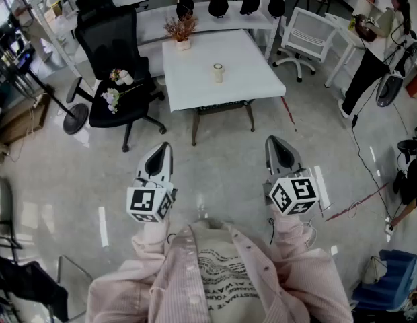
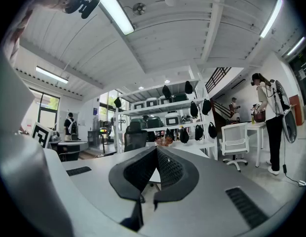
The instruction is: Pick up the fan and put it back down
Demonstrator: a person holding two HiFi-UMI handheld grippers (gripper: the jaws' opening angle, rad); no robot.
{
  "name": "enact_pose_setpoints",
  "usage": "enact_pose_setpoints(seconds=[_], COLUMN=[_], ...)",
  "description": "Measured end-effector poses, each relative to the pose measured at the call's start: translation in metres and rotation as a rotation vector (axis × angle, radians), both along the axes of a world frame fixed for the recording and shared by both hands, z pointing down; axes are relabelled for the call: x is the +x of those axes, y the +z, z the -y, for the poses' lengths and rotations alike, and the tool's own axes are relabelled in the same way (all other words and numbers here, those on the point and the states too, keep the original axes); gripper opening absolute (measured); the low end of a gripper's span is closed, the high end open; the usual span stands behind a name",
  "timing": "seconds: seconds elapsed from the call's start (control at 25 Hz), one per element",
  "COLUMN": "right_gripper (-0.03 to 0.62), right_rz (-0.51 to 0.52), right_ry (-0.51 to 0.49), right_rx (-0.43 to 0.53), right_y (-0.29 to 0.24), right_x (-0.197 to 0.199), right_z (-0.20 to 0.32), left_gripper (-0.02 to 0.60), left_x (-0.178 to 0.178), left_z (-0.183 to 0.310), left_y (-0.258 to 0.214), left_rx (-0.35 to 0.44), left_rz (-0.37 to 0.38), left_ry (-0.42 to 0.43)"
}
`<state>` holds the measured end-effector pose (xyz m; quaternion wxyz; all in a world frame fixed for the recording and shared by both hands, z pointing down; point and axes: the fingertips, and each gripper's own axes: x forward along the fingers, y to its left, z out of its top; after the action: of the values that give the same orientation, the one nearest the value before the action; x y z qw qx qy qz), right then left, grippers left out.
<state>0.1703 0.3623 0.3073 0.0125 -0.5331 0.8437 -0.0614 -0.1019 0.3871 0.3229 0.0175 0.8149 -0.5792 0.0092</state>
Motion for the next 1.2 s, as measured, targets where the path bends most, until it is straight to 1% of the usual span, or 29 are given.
enact_pose_setpoints(seconds=[0.16, 0.4, 0.56, 0.6, 0.64, 0.68, 0.76, 0.96, 1.2], right_gripper=[-0.002, 0.000, 0.005, 0.022, 0.065, 0.084, 0.097, 0.161, 0.201], right_rz=[0.003, -0.008, 0.005, 0.013, 0.019, 0.023, 0.027, 0.033, 0.038], right_ry=[0.004, -0.069, -0.060, -0.055, -0.052, -0.049, -0.042, -0.018, 0.003], right_rx=[0.003, 0.024, 0.012, 0.008, 0.002, -0.004, -0.014, -0.020, -0.023], right_y=[0.000, -0.002, 0.001, 0.003, 0.004, 0.006, 0.010, 0.015, 0.014], right_x=[-0.001, -0.017, -0.019, -0.019, -0.019, -0.019, -0.019, -0.022, -0.032], right_z=[0.001, -0.003, -0.003, -0.002, -0.001, -0.001, -0.002, -0.003, 0.006], left_gripper=[0.002, 0.002, 0.002, 0.002, 0.002, 0.002, 0.002, 0.002, 0.002], left_x=[0.001, 0.001, 0.002, 0.002, 0.001, 0.000, -0.002, -0.007, -0.018], left_z=[0.000, 0.000, 0.000, 0.000, 0.001, 0.001, 0.001, 0.002, 0.009], left_y=[0.002, 0.003, 0.003, 0.004, 0.004, 0.005, 0.007, 0.011, 0.010], left_rx=[-0.004, -0.007, -0.011, -0.012, -0.012, -0.013, -0.015, -0.022, -0.025], left_rz=[-0.004, -0.006, 0.004, 0.005, 0.006, 0.006, 0.003, -0.008, -0.007], left_ry=[0.003, 0.014, 0.021, 0.023, 0.025, 0.026, 0.030, 0.043, 0.068])
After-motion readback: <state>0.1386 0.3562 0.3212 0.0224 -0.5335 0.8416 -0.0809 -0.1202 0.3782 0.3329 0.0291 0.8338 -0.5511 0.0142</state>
